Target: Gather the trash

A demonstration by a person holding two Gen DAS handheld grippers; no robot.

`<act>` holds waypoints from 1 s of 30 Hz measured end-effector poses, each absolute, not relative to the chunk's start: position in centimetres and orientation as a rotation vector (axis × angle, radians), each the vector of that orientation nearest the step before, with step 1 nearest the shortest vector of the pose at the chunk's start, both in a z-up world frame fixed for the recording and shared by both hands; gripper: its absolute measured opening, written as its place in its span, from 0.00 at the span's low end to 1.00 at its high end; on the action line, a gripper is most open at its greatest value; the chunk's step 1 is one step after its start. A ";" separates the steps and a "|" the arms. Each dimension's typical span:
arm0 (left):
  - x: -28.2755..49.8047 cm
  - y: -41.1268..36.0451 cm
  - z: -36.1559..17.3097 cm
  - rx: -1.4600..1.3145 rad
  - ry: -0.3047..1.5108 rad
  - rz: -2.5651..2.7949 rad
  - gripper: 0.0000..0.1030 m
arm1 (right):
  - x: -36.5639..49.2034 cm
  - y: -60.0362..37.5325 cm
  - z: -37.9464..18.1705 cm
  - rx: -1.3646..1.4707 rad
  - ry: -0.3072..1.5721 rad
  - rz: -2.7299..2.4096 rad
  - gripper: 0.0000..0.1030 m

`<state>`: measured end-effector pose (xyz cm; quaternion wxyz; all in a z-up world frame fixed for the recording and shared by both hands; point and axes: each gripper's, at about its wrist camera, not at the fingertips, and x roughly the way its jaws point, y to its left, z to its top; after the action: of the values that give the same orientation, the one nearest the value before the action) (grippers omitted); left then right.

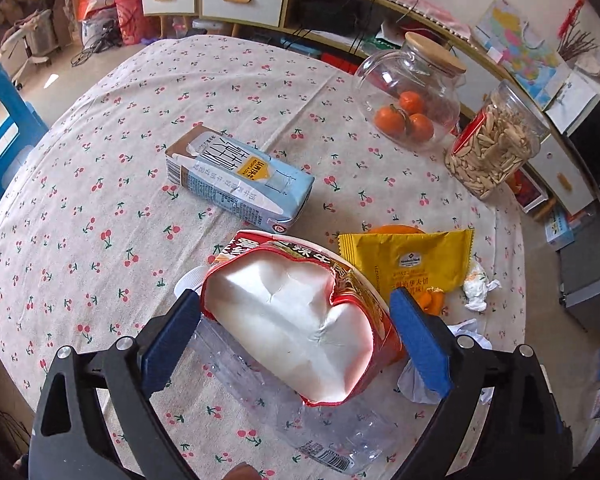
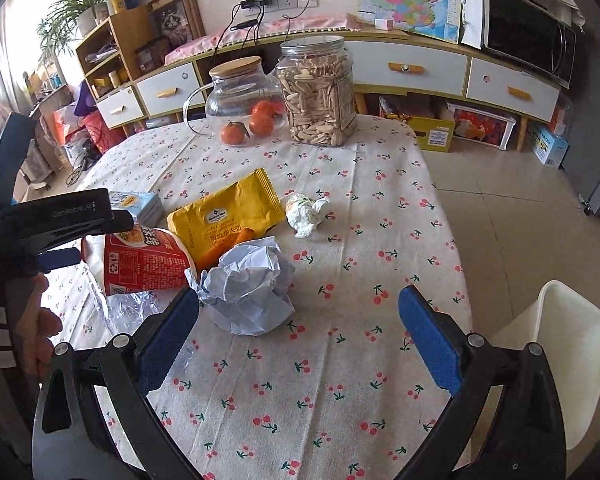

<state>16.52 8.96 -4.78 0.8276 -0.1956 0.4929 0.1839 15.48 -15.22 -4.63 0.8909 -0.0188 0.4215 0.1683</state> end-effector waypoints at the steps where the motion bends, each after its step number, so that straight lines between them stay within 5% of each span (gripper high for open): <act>1: 16.8 8.4 -4.8 -0.387 1.047 0.385 0.86 | 15.4 -15.3 -4.6 -0.047 0.874 0.348 0.93; 6: 16.1 6.2 -3.8 -0.280 0.993 0.317 0.78 | 15.5 -16.3 -4.4 -0.041 0.880 0.333 0.93; 17: 11.5 4.2 1.3 -0.097 0.752 0.257 0.77 | 16.4 -15.8 -5.1 0.066 0.927 0.362 0.93; 19: 10.9 4.3 2.2 -0.075 0.709 0.264 0.34 | 16.6 -15.2 -5.4 0.077 0.936 0.365 0.93; 20: 10.8 4.5 2.5 -0.062 0.702 0.278 0.22 | 16.6 -14.8 -5.6 0.076 0.938 0.366 0.93; 28: 11.6 9.6 0.7 -0.296 0.860 0.196 0.41 | 17.0 -14.0 -6.4 0.093 0.961 0.356 0.93; 30: 11.5 10.9 0.8 -0.310 0.868 0.216 0.62 | 17.1 -14.2 -6.2 0.102 0.954 0.353 0.93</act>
<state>11.52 10.87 0.80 0.8900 -0.1494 0.4179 0.1042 17.08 -14.16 -6.17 0.8721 0.0487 0.4567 0.1690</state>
